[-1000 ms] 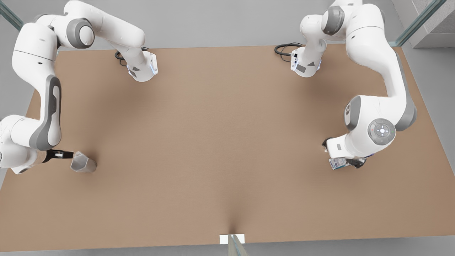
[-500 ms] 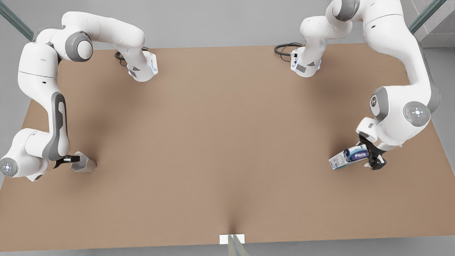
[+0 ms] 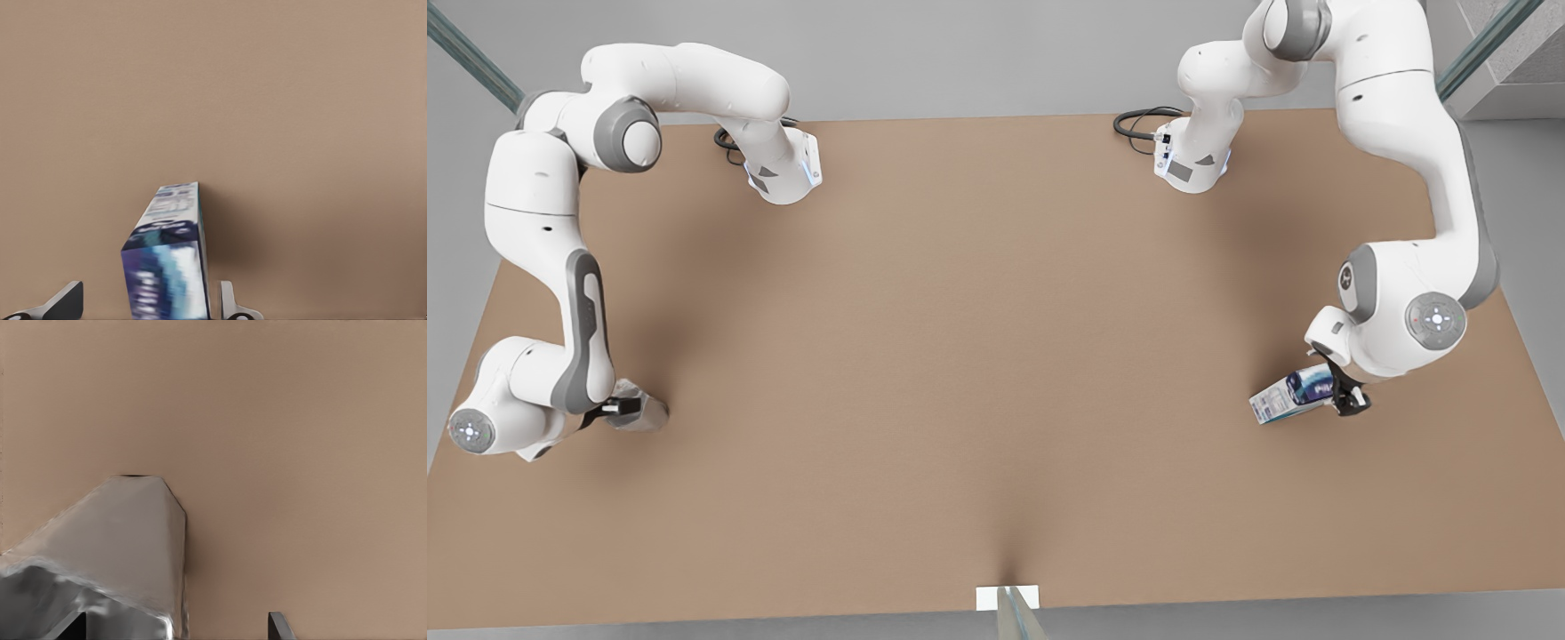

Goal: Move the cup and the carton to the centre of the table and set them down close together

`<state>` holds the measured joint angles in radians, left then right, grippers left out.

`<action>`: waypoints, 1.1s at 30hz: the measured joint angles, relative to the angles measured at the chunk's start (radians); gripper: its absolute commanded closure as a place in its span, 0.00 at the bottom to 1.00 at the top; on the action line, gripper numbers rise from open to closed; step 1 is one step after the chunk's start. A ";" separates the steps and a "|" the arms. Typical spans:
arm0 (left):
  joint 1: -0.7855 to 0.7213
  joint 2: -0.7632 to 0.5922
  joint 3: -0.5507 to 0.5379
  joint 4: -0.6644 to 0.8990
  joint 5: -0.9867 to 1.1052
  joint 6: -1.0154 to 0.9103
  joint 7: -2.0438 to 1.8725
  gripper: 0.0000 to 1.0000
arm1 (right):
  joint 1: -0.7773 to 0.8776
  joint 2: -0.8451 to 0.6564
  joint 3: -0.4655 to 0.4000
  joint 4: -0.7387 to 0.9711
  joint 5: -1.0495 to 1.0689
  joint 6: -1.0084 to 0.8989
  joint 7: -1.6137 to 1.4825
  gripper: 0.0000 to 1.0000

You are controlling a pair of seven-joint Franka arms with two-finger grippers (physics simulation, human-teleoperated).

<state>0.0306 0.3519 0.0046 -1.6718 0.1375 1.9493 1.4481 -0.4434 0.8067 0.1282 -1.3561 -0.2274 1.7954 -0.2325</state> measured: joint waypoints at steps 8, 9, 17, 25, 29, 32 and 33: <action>0.071 -0.013 -0.002 -0.065 0.058 0.076 0.045 0.01 | 0.002 0.012 0.001 -0.002 0.002 0.000 0.010 0.79; 0.071 -0.012 -0.002 -0.090 0.061 0.113 0.045 0.01 | 0.002 0.013 0.001 -0.002 0.002 0.000 0.010 0.79; 0.072 0.013 -0.002 -0.176 0.067 0.242 0.028 0.01 | -0.004 0.004 0.037 0.000 0.015 0.001 0.012 0.79; 0.082 0.019 -0.003 -0.189 0.053 0.230 0.011 0.54 | 0.289 0.015 0.135 0.097 0.072 0.009 0.018 0.79; 0.081 0.019 -0.004 -0.189 0.055 0.232 0.010 0.55 | 0.605 0.120 0.111 0.270 0.143 0.039 0.256 0.79; 0.068 0.006 -0.008 -0.181 0.058 0.220 0.012 0.57 | 0.855 0.180 -0.129 0.375 0.369 0.039 0.269 0.79; 0.067 -0.001 -0.017 -0.173 0.059 0.212 0.012 0.57 | 0.870 0.206 -0.135 0.407 0.377 0.039 0.288 0.79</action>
<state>0.0972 0.3510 -0.0124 -1.8449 0.1962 2.1609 1.4599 0.4265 1.0129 -0.0070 -0.9492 0.1500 1.8345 0.0552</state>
